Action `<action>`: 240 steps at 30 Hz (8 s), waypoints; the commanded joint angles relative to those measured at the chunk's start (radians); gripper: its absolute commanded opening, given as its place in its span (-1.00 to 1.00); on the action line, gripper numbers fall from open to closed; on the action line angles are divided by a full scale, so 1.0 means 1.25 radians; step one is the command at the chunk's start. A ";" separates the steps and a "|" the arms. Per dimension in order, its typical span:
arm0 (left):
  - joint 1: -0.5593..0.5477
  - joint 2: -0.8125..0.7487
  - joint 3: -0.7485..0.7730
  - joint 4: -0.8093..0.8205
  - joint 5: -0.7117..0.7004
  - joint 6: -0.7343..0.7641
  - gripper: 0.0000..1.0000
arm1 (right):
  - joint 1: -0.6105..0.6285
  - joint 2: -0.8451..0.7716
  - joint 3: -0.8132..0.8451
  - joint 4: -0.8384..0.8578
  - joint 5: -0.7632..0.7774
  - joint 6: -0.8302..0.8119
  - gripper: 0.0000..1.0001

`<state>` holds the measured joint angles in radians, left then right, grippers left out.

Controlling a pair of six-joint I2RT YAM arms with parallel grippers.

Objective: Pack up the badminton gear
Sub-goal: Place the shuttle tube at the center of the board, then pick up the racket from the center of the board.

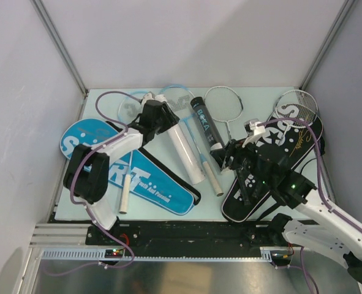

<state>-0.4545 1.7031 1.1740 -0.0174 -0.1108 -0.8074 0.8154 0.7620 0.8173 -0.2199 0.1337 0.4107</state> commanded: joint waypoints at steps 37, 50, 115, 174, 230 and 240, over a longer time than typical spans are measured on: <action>0.151 -0.254 -0.180 -0.404 -0.210 0.312 0.69 | -0.054 -0.015 0.000 -0.008 -0.090 0.063 0.27; 0.193 -0.017 -0.105 -0.401 -0.189 0.307 0.14 | -0.054 -0.051 -0.001 -0.045 -0.130 0.025 0.29; 0.104 -0.585 -0.549 0.302 -0.127 -0.086 -1.00 | 0.105 0.745 0.221 0.401 -0.327 0.175 0.40; -0.011 -0.713 -0.767 0.775 -0.002 -0.034 -0.68 | 0.040 0.617 0.185 0.296 -0.519 0.175 -1.00; 0.001 -0.714 -0.579 0.281 -0.163 -0.249 -0.91 | 0.189 0.606 0.044 0.350 -0.204 -0.072 -0.73; 0.005 -0.706 -0.505 -0.009 -0.125 -0.114 0.29 | 0.062 0.458 -0.017 0.359 -0.262 0.079 -1.00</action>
<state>-0.4461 0.8280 0.4629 0.1791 -0.2764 -1.0264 0.9627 1.4570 0.7895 0.1474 -0.1558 0.4381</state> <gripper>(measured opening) 0.624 0.288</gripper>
